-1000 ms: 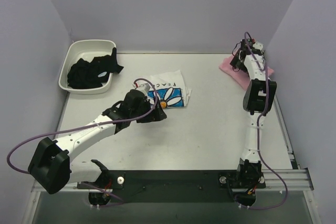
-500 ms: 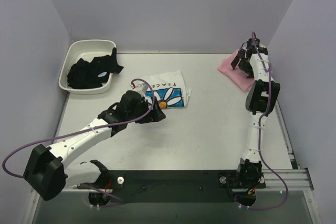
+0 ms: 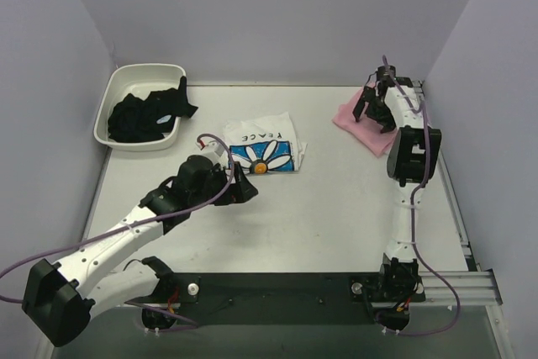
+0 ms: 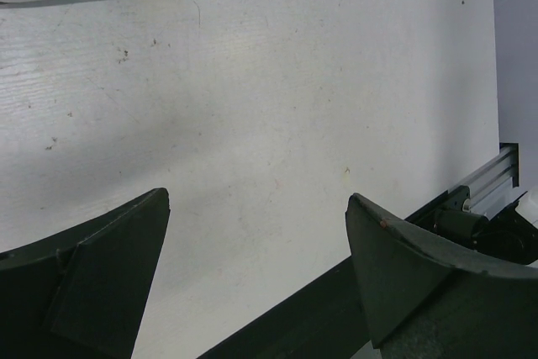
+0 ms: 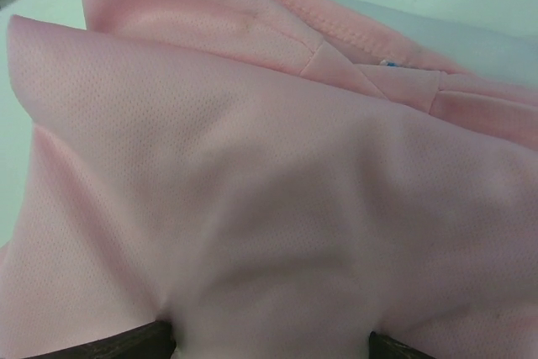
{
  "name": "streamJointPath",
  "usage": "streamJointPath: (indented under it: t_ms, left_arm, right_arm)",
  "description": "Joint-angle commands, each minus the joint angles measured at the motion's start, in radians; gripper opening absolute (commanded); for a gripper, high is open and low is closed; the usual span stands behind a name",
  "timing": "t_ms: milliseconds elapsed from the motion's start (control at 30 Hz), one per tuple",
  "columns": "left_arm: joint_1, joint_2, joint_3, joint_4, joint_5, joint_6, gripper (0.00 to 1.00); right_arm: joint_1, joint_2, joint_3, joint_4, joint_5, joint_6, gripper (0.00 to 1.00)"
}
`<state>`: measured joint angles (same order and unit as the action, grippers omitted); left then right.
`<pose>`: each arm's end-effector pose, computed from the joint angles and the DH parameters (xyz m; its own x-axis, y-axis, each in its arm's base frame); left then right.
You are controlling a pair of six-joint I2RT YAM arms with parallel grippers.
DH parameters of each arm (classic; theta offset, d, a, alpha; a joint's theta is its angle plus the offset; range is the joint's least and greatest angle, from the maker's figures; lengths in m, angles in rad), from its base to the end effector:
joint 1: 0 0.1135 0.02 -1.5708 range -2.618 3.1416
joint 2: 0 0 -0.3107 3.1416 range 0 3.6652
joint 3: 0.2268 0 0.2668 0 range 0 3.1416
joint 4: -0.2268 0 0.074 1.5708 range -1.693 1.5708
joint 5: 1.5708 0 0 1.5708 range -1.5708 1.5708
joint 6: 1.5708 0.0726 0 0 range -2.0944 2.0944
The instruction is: Fold and stack the t-shirts
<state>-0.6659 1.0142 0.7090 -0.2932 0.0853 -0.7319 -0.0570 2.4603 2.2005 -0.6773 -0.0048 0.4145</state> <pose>0.1871 -0.1548 0.2740 -0.7779 -0.2356 -0.5826 0.2030 0.7831 -0.5879 0.6138 -0.0347 0.1822 -0.7146 0.4442 -0.5404 0.3736 0.8955 0.2420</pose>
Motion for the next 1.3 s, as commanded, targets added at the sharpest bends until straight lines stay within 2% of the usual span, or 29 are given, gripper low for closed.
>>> streamJointPath:
  t_ms: [0,33,133,233,300,467,567,600,833,1067,1267]
  left_arm:
    - [-0.003,-0.091,-0.042,-0.015,-0.024,-0.023,0.96]
    - [-0.003,-0.103,-0.043,-0.021,-0.024,-0.024,0.96]
    - [-0.003,-0.138,-0.051,-0.049,-0.032,-0.027,0.96]
    - [-0.004,-0.176,-0.059,-0.063,-0.028,-0.032,0.96]
    - [-0.004,-0.201,-0.059,-0.083,-0.035,-0.032,0.96]
    - [-0.006,-0.256,-0.071,-0.098,-0.03,-0.046,0.96]
    - [-0.006,-0.275,-0.069,-0.116,-0.027,-0.054,0.96]
    - [-0.008,-0.281,-0.068,-0.122,-0.028,-0.055,0.96]
    - [-0.015,-0.307,-0.062,-0.152,-0.039,-0.064,0.96]
    - [-0.047,-0.304,-0.078,-0.191,-0.1,-0.081,0.96]
    - [-0.072,-0.315,-0.086,-0.231,-0.154,-0.103,0.96]
  right_arm:
    - [0.098,-0.018,-0.091,-0.154,0.086,0.024,1.0]
    - [0.115,-0.014,-0.043,-0.172,0.098,0.015,1.0]
    - [0.112,0.019,0.013,-0.234,0.011,0.012,1.0]
    - [0.155,-0.01,-0.034,-0.243,0.0,0.004,1.0]
    - [0.209,-0.059,-0.125,-0.223,0.066,0.001,0.96]
    - [0.334,-0.127,-0.28,-0.183,0.098,0.007,0.98]
    - [0.419,-0.231,-0.439,-0.134,0.134,0.018,0.99]
    - [0.452,-0.257,-0.541,-0.116,0.134,0.026,0.99]
    - [0.581,-0.474,-0.942,0.033,0.127,0.078,0.99]
    - [0.614,-0.705,-1.154,0.074,0.147,0.113,0.99]
    - [0.617,-0.871,-1.197,0.047,0.169,0.104,0.99]
